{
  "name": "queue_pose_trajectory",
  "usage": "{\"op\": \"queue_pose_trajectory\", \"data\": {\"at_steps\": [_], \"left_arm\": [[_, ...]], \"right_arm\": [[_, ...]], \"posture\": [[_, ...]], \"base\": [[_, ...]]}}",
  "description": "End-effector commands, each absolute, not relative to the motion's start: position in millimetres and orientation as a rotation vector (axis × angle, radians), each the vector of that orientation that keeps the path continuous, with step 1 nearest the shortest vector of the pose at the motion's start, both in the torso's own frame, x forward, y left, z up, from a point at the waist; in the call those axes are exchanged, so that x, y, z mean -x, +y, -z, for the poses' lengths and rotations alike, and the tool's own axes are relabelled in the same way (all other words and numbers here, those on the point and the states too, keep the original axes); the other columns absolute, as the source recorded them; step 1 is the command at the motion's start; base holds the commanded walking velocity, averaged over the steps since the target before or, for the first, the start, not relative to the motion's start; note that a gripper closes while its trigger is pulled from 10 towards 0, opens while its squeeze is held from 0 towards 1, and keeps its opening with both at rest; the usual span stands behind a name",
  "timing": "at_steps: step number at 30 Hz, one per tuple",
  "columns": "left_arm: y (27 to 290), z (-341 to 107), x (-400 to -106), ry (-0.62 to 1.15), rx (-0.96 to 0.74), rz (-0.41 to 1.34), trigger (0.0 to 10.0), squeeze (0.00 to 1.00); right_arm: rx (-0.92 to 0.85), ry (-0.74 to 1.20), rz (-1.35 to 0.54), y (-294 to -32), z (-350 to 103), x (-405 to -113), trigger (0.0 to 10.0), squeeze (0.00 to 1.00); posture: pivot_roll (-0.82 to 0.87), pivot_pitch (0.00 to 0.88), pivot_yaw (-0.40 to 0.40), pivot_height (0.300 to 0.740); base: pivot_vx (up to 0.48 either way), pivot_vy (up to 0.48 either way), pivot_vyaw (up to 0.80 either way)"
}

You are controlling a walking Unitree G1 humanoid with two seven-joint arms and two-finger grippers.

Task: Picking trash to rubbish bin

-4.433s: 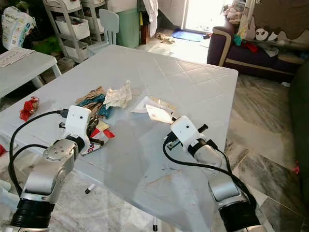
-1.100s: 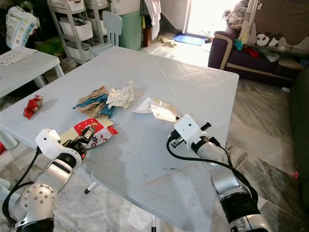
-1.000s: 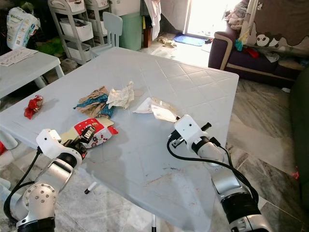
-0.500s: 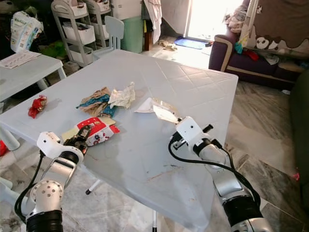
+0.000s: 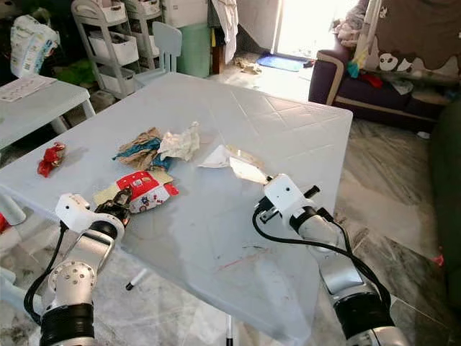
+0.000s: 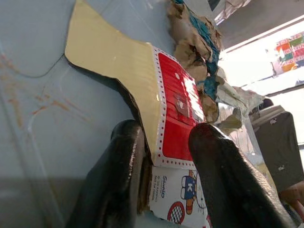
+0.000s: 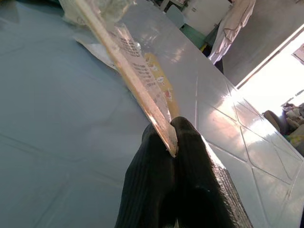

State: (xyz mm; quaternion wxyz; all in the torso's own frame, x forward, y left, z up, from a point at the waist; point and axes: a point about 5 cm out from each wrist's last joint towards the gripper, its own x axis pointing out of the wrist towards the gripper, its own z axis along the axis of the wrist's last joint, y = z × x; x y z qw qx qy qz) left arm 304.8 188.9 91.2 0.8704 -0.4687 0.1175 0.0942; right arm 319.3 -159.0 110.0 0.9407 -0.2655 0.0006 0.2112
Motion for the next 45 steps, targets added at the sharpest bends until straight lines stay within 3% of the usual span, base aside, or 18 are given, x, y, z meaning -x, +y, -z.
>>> {"op": "queue_pose_trajectory", "data": {"at_steps": [1, 11, 21, 29, 35, 45], "left_arm": [[190, -90, -307, 0.262, 0.971, -0.218, 0.0, 0.00], [188, -93, -312, 0.244, 0.969, -0.211, 0.0, 0.00], [181, -114, -313, 0.158, 0.847, -0.166, 0.0, 0.00], [171, -145, -314, 0.020, 0.563, -0.091, 0.0, 0.00], [156, -178, -318, -0.115, 0.226, -0.001, 0.0, 0.00], [146, -177, -320, -0.088, 0.100, 0.042, 0.0, 0.00]], "right_arm": [[0.533, -0.002, -0.407, -165, -113, -320, 0.0, 0.00], [0.532, 0.001, -0.409, -165, -113, -318, 0.0, 0.00], [0.532, 0.002, -0.408, -164, -113, -319, 0.0, 0.00], [0.531, 0.000, -0.408, -164, -114, -319, 0.0, 0.00], [0.532, -0.001, -0.408, -163, -114, -321, 0.0, 0.00], [0.532, 0.000, -0.407, -163, -113, -320, 0.0, 0.00]], "posture": [[0.01, 0.000, -0.033, 0.740], [0.00, 0.000, -0.033, 0.740], [0.00, 0.000, -0.034, 0.740], [0.01, 0.000, -0.035, 0.740], [0.01, 0.000, -0.033, 0.740], [0.01, 0.000, -0.032, 0.740]], "base": [[0.000, 0.000, 0.00], [0.000, 0.000, 0.00], [0.000, 0.000, 0.00], [0.000, 0.000, 0.00], [0.000, 0.000, 0.00], [0.000, 0.000, 0.00]]}}
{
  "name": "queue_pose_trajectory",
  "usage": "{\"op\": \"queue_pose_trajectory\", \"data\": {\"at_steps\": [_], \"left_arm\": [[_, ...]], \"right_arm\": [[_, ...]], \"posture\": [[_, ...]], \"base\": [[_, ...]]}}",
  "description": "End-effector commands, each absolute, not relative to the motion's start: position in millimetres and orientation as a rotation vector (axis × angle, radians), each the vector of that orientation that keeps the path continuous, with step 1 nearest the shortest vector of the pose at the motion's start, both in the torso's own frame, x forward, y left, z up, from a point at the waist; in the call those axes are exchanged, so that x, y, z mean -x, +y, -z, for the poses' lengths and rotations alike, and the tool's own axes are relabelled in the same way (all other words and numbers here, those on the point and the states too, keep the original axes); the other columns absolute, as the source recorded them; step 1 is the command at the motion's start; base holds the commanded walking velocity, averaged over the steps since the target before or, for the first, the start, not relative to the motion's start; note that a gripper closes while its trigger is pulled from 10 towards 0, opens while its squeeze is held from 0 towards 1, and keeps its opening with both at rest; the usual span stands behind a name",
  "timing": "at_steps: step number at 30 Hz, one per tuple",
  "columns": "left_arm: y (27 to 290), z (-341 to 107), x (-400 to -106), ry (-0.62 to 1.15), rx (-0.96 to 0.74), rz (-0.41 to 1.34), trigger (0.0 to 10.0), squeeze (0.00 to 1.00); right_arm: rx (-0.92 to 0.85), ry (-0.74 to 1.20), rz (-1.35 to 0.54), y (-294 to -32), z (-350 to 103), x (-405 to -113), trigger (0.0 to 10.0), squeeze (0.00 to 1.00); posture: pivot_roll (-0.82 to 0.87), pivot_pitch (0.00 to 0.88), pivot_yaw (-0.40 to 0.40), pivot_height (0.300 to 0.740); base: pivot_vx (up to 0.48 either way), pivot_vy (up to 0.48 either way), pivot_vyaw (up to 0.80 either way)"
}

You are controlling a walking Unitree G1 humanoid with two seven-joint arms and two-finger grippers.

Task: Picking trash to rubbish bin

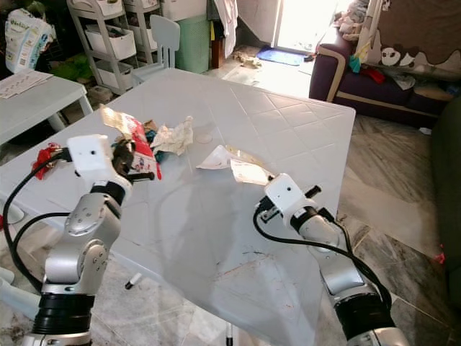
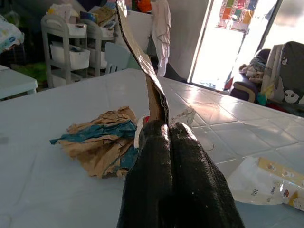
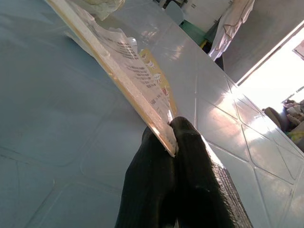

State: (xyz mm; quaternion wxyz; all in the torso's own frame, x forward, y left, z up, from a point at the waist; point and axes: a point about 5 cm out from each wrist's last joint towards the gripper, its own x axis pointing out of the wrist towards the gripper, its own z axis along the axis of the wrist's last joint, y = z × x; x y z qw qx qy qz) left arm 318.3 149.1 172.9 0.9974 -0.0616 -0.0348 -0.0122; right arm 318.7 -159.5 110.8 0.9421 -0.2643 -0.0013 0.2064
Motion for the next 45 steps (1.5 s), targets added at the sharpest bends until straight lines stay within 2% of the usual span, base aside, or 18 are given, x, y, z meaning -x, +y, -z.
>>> {"op": "queue_pose_trajectory", "data": {"at_steps": [1, 11, 15, 22, 38, 45], "left_arm": [[145, -179, -320, -0.104, 0.080, 0.045, 0.0, 0.00], [151, -195, -314, -0.248, -0.120, -0.064, 0.0, 0.00], [160, -200, -307, -0.340, -0.272, -0.121, 0.0, 0.00], [167, -189, -302, -0.359, -0.424, -0.164, 0.0, 0.00], [171, -170, -298, -0.311, -0.449, -0.188, 0.0, 0.00], [167, -162, -298, -0.277, -0.411, -0.156, 0.0, 0.00]], "right_arm": [[0.532, 0.000, -0.407, -163, -113, -321, 0.0, 0.00], [0.524, -0.009, -0.409, -159, -114, -323, 0.0, 0.00], [0.435, -0.033, -0.370, -155, -118, -324, 0.0, 0.00], [0.367, -0.039, -0.340, -152, -121, -324, 0.0, 0.00], [0.358, -0.066, -0.329, -150, -126, -322, 0.0, 0.00], [0.360, -0.074, -0.328, -150, -128, -322, 0.0, 0.00]], "posture": [[0.01, 0.000, -0.032, 0.740], [0.02, 0.000, -0.032, 0.740], [0.03, 0.000, -0.029, 0.740], [0.03, 0.000, -0.022, 0.740], [0.02, 0.000, -0.022, 0.740], [0.02, 0.000, -0.025, 0.740]], "base": [[0.000, 0.000, 0.00], [0.000, 0.000, 0.00], [0.000, 0.000, 0.00], [0.000, 0.000, 0.00], [0.000, 0.000, 0.00], [0.000, 0.000, 0.80]]}}
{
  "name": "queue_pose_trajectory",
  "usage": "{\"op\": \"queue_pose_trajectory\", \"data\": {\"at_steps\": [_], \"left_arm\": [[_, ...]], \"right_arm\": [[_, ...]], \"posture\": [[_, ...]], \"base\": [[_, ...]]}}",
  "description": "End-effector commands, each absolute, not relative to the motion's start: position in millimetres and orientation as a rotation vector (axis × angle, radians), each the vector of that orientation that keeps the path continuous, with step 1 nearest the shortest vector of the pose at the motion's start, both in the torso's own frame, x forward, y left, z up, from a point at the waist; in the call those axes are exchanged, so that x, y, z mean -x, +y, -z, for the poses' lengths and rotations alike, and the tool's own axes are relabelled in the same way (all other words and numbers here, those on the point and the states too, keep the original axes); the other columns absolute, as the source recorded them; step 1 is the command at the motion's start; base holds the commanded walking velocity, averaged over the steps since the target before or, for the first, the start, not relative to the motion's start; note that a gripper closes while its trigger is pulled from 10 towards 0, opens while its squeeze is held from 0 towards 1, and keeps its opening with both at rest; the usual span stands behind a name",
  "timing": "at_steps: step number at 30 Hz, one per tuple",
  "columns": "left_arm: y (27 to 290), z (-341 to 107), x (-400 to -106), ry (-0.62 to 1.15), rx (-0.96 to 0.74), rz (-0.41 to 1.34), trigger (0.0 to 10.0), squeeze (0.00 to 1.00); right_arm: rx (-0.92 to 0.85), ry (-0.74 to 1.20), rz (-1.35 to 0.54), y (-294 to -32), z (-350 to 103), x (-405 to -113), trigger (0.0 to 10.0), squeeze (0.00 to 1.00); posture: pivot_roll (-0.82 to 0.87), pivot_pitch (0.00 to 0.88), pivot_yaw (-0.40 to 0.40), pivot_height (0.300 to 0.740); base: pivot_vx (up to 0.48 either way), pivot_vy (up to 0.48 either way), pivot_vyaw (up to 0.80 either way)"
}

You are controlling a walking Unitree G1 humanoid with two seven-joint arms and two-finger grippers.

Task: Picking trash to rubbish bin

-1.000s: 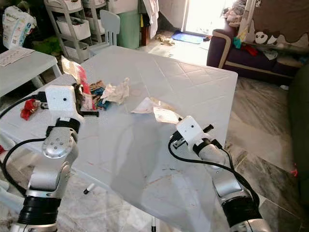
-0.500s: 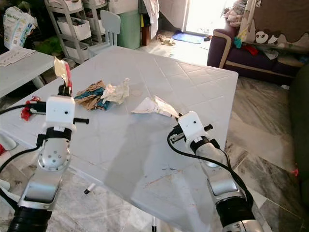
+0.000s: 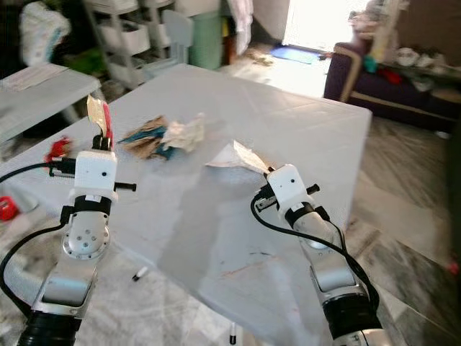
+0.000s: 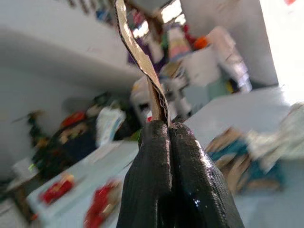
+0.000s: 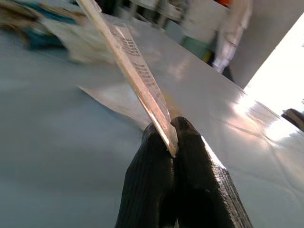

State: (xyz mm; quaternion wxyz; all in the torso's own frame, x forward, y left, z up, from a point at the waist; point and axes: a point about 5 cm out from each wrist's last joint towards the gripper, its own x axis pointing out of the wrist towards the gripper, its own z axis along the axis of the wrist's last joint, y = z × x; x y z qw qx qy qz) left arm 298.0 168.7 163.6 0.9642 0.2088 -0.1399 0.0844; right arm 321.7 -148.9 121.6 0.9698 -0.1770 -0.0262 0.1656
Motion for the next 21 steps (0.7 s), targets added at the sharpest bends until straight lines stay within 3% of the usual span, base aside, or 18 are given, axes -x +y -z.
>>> {"op": "queue_pose_trajectory", "data": {"at_steps": [1, 21], "left_arm": [[167, -162, -298, -0.276, -0.409, -0.154, 0.0, 0.00], [166, -169, -303, -0.280, -0.367, -0.156, 0.0, 0.00]], "right_arm": [[0.361, -0.074, -0.328, -150, -128, -322, 0.0, 0.00], [0.378, -0.118, -0.320, -153, -139, -322, 0.0, 0.00]], "posture": [[0.02, 0.000, -0.024, 0.740], [0.01, 0.000, -0.027, 0.740]], "base": [[0.000, 0.000, 0.80], [0.000, 0.000, 0.80]]}}
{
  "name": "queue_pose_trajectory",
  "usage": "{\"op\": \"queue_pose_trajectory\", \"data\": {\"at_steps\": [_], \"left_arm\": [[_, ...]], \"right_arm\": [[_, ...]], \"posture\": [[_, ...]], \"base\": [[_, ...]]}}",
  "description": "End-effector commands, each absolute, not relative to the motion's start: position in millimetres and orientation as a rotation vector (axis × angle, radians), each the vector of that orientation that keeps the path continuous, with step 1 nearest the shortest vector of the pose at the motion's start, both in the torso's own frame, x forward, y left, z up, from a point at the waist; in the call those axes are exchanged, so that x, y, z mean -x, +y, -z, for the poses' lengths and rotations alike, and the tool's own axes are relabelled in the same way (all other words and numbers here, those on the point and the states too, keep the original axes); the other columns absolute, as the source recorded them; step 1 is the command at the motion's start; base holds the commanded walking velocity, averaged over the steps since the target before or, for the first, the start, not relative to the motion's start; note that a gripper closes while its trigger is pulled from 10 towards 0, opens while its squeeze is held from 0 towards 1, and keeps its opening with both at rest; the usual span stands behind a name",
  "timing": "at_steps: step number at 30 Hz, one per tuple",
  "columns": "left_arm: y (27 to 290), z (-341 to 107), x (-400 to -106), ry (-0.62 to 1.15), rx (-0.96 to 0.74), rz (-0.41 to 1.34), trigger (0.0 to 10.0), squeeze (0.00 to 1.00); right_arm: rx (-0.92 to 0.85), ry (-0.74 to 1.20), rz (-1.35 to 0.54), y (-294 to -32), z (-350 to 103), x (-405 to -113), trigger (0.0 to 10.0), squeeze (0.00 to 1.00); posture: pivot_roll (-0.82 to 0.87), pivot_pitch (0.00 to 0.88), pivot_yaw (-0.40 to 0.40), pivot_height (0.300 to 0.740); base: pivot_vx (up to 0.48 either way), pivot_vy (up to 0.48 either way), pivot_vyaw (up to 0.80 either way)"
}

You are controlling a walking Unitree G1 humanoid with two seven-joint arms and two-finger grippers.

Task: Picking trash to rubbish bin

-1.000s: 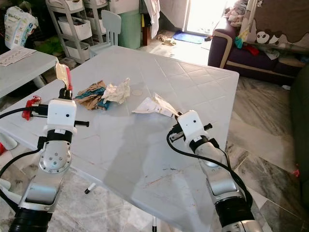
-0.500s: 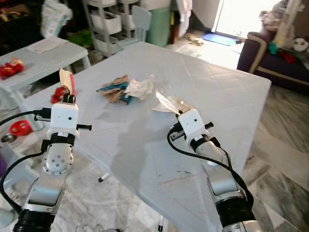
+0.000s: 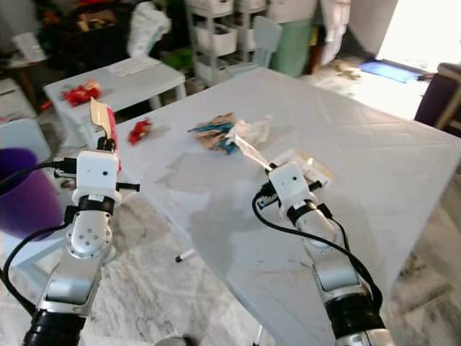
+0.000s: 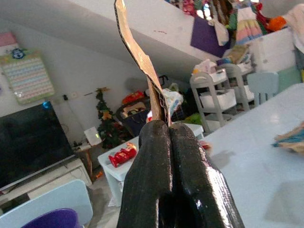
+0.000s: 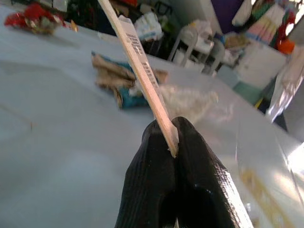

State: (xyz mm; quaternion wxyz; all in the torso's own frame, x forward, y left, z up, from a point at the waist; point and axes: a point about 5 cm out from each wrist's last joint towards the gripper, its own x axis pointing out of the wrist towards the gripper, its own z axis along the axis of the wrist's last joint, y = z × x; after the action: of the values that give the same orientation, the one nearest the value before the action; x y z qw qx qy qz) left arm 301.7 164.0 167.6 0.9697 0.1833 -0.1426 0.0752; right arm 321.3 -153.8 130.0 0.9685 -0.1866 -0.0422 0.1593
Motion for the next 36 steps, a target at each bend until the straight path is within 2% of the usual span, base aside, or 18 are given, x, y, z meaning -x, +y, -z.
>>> {"op": "queue_pose_trajectory", "data": {"at_steps": [1, 22, 36], "left_arm": [[166.5, -168.6, -303.4, -0.280, -0.367, -0.156, 0.0, 0.00], [170.1, -170.8, -307.0, -0.265, -0.339, -0.175, 0.0, 0.00], [167.0, -170.8, -308.4, -0.268, -0.292, -0.157, 0.0, 0.00]], "right_arm": [[0.378, -0.118, -0.320, -153.1, -138.5, -322.3, 0.0, 0.00], [0.382, -0.138, -0.328, -154.3, -144.4, -321.0, 0.0, 0.00], [0.372, -0.150, -0.342, -152.1, -147.9, -321.4, 0.0, 0.00]], "posture": [[0.01, 0.000, -0.027, 0.740], [0.01, 0.000, -0.032, 0.740], [0.00, 0.000, -0.031, 0.740]], "base": [[0.000, 0.000, 0.80], [0.000, 0.000, 0.80], [0.000, 0.000, 0.00]]}}
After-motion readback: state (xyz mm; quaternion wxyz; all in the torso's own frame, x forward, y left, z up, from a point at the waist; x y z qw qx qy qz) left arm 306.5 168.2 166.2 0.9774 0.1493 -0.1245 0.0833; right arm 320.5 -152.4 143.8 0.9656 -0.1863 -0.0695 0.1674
